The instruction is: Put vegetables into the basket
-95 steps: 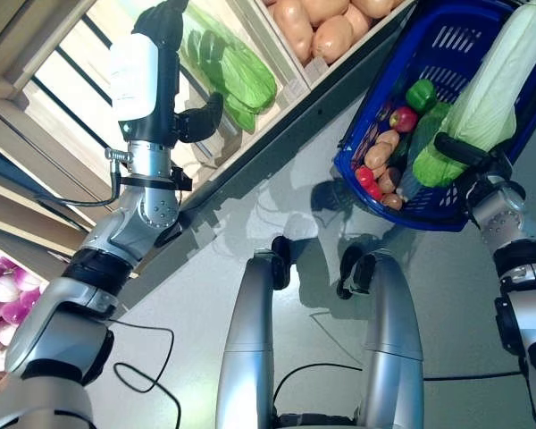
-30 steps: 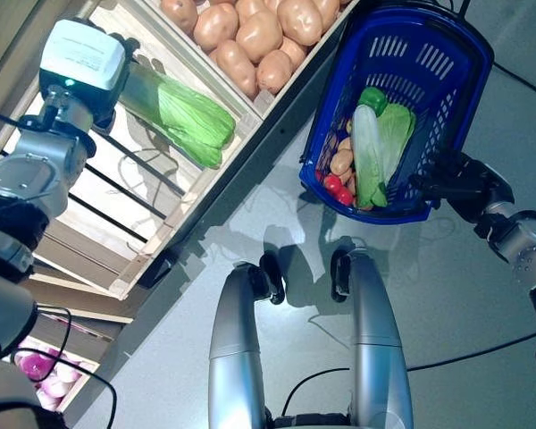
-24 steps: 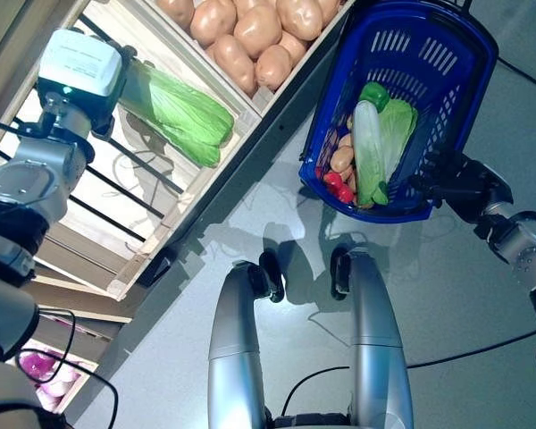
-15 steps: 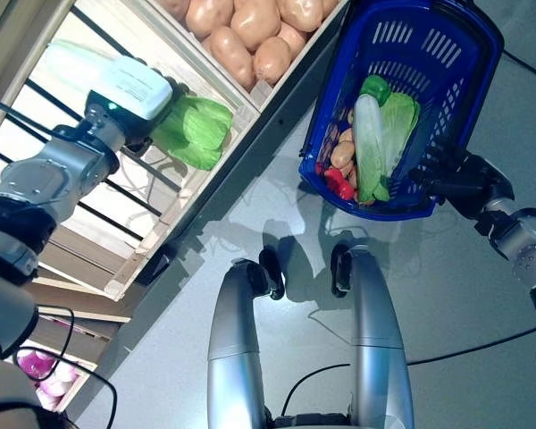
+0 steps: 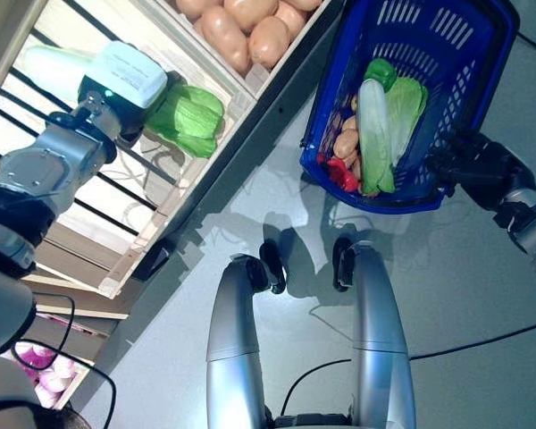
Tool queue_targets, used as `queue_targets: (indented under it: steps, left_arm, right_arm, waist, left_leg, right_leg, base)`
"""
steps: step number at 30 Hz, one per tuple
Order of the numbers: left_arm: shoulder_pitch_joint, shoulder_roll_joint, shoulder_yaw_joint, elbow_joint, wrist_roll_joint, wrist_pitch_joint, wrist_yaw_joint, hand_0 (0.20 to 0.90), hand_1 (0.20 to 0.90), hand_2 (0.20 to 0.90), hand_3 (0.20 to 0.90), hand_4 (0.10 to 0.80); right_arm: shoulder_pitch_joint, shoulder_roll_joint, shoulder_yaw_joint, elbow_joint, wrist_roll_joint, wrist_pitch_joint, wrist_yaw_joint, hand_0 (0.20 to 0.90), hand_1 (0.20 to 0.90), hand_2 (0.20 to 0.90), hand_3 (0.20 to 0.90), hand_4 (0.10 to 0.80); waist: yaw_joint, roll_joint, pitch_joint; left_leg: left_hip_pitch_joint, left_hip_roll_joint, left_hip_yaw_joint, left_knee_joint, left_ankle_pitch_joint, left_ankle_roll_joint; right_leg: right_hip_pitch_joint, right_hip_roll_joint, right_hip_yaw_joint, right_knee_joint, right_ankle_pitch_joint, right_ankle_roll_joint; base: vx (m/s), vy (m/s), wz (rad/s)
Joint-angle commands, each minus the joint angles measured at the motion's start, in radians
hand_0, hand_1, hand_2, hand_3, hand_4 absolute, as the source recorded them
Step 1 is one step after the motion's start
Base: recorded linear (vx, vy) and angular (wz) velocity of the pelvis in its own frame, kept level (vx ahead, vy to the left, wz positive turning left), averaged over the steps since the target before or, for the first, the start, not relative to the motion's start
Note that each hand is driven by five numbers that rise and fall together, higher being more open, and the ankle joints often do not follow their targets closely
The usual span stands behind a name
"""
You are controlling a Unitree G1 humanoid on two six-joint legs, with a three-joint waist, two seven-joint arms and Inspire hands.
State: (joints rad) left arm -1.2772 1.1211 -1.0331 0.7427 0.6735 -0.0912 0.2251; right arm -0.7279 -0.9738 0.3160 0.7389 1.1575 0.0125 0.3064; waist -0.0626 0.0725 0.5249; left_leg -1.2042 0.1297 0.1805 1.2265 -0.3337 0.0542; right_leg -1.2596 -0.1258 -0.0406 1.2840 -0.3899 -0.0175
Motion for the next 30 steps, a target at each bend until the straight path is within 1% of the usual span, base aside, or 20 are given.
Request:
queue_targets:
  steps: [1,3,5,6,7,9,11,13,20,23,25,28,29,30]
  left_arm:
    - [-0.025,0.115,0.024,0.134,0.008,0.153,-0.022,0.9,0.9,0.9,0.9,0.8]
    - [-0.017,0.105,0.038,0.121,-0.021,0.152,0.007,0.9,0.9,0.9,0.9,0.8]
    - [-0.016,0.091,0.046,0.117,-0.036,0.161,0.028,0.9,0.9,0.9,0.9,0.8]
    - [-0.022,0.081,0.053,0.12,-0.05,0.161,0.045,0.429,0.429,0.429,0.429,0.486]
    - [-0.028,0.074,0.057,0.121,-0.063,0.156,0.047,0.3,0.3,0.3,0.3,0.4]
    - [-0.034,0.069,0.058,0.122,-0.087,0.152,0.046,0.3,0.3,0.3,0.3,0.4]
    - [-0.045,0.056,0.066,0.135,-0.116,0.133,0.061,0.3,0.3,0.3,0.3,0.4]
    - [-0.039,0.049,0.089,0.136,-0.16,0.126,0.092,0.3,0.3,0.3,0.3,0.4]
    - [-0.009,0.042,0.163,0.139,-0.215,0.099,0.092,0.3,0.3,0.3,0.3,0.4]
    - [0.011,0.047,0.186,0.125,-0.243,0.081,0.076,0.3,0.3,0.3,0.3,0.4]
    - [0.035,0.049,0.208,0.124,-0.281,0.056,0.059,0.3,0.3,0.3,0.3,0.4]
    - [0.061,0.051,0.23,0.124,-0.298,0.037,0.044,0.3,0.3,0.3,0.3,0.4]
    - [0.09,0.052,0.254,0.121,-0.343,0.025,0.053,0.3,0.3,0.3,0.3,0.4]
    - [0.099,0.052,0.263,0.119,-0.346,0.024,0.051,0.3,0.3,0.3,0.3,0.4]
  right_arm:
    - [-0.015,-0.052,-0.1,-0.008,0.081,-0.081,-0.028,0.9,0.9,0.9,0.9,0.8]
    - [-0.015,-0.046,-0.108,-0.021,0.114,-0.075,-0.044,0.9,0.9,0.9,0.9,0.8]
    - [-0.028,-0.037,-0.105,-0.02,0.109,-0.075,-0.047,0.9,0.9,0.9,0.9,0.8]
    - [-0.045,-0.033,-0.102,-0.013,0.104,-0.076,-0.039,0.9,0.9,0.9,0.9,0.8]
    - [-0.056,-0.03,-0.098,-0.009,0.098,-0.082,-0.038,0.9,0.9,0.9,0.9,0.8]
    - [-0.066,-0.027,-0.09,-0.01,0.089,-0.094,-0.043,0.9,0.9,0.9,0.9,0.8]
    - [-0.082,-0.022,-0.082,-0.017,0.089,-0.106,-0.058,0.9,0.9,0.9,0.9,0.8]
    - [-0.08,-0.016,-0.086,-0.028,0.085,-0.107,-0.072,0.9,0.9,0.9,0.9,0.8]
    - [-0.052,0.009,-0.111,-0.035,0.077,-0.096,-0.069,0.9,0.9,0.9,0.9,0.8]
    - [-0.023,0.018,-0.125,-0.048,0.07,-0.09,-0.059,0.9,0.9,0.9,0.9,0.8]
    - [0.001,0.031,-0.137,-0.046,0.065,-0.091,-0.04,0.9,0.9,0.9,0.9,0.8]
    - [0.02,0.046,-0.145,-0.052,0.054,-0.089,-0.035,0.9,0.9,0.9,0.9,0.8]
    - [0.045,0.065,-0.152,-0.062,0.049,-0.1,-0.035,0.9,0.9,0.9,0.9,0.8]
    - [0.049,0.069,-0.153,-0.065,0.047,-0.1,-0.038,0.9,0.9,0.9,0.9,0.8]
  waist:
    - [-0.031,0.007,-0.005]
    - [-0.03,0.005,-0.005]
    - [-0.029,0.004,-0.005]
    - [-0.028,0.004,-0.005]
    - [-0.026,0.004,-0.005]
    - [-0.025,0.003,-0.005]
    - [-0.025,0.001,-0.005]
    - [-0.025,-0.003,-0.005]
    - [-0.027,-0.013,-0.005]
    - [-0.031,-0.018,-0.005]
    - [-0.033,-0.022,-0.005]
    - [-0.034,-0.026,-0.005]
    - [-0.034,-0.03,-0.005]
    - [-0.034,-0.031,-0.005]
  left_leg:
    - [-0.002,-0.013,-0.008,-0.043,-0.066,0.023]
    - [-0.01,-0.018,-0.01,-0.05,-0.062,0.025]
    - [-0.009,-0.02,-0.011,-0.058,-0.059,0.024]
    - [-0.016,-0.02,-0.01,-0.056,-0.059,0.024]
    - [-0.017,-0.021,-0.011,-0.058,-0.058,0.025]
    - [-0.012,-0.023,-0.012,-0.064,-0.055,0.024]
    - [-0.017,-0.023,-0.014,-0.061,-0.053,0.023]
    - [-0.006,-0.021,-0.015,-0.066,-0.05,0.022]
    - [0.053,-0.016,-0.009,-0.094,-0.043,0.02]
    - [0.109,-0.01,0.001,-0.119,-0.038,0.015]
    - [0.18,-0.007,0.011,-0.148,-0.033,0.01]
    - [0.239,-0.006,0.014,-0.171,-0.029,0.005]
    - [0.284,-0.007,0.016,-0.186,-0.027,0.0]
    - [0.299,-0.009,0.017,-0.194,-0.025,0.0]
  right_leg:
    - [0.014,-0.047,-0.039,-0.098,0.076,-0.036]
    - [0.006,-0.045,-0.039,-0.101,0.08,-0.034]
    - [0.007,-0.043,-0.04,-0.108,0.082,-0.032]
    - [-0.001,-0.044,-0.039,-0.105,0.082,-0.032]
    - [-0.001,-0.044,-0.04,-0.107,0.083,-0.032]
    - [0.004,-0.044,-0.041,-0.114,0.085,-0.032]
    - [0.003,-0.041,-0.041,-0.112,0.085,-0.032]
    - [0.017,-0.038,-0.042,-0.119,0.088,-0.032]
    - [0.078,-0.025,-0.05,-0.148,0.09,-0.033]
    - [0.134,-0.019,-0.056,-0.172,0.09,-0.033]
    - [0.206,-0.015,-0.062,-0.204,0.091,-0.032]
    - [0.268,-0.012,-0.066,-0.233,0.094,-0.031]
    - [0.314,-0.011,-0.071,-0.25,0.093,-0.032]
    - [0.33,-0.011,-0.072,-0.257,0.094,-0.032]
  base:
    - [-0.046,0.006,-0.06]
    - [-0.043,0.001,-0.05]
    - [-0.033,0.001,-0.09]
    - [-0.037,-0.002,-0.12]
    - [-0.028,-0.004,-0.1]
    - [-0.01,-0.004,-0.03]
    - [-0.027,-0.019,0.03]
    - [-0.012,-0.014,0.02]
    - [-0.004,-0.009,0.0]
    - [-0.012,-0.012,-0.03]
    - [-0.009,-0.011,-0.02]
    - [0.0,0.0,0.0]
    - [0.0,0.0,0.0]
    - [0.0,0.0,0.0]
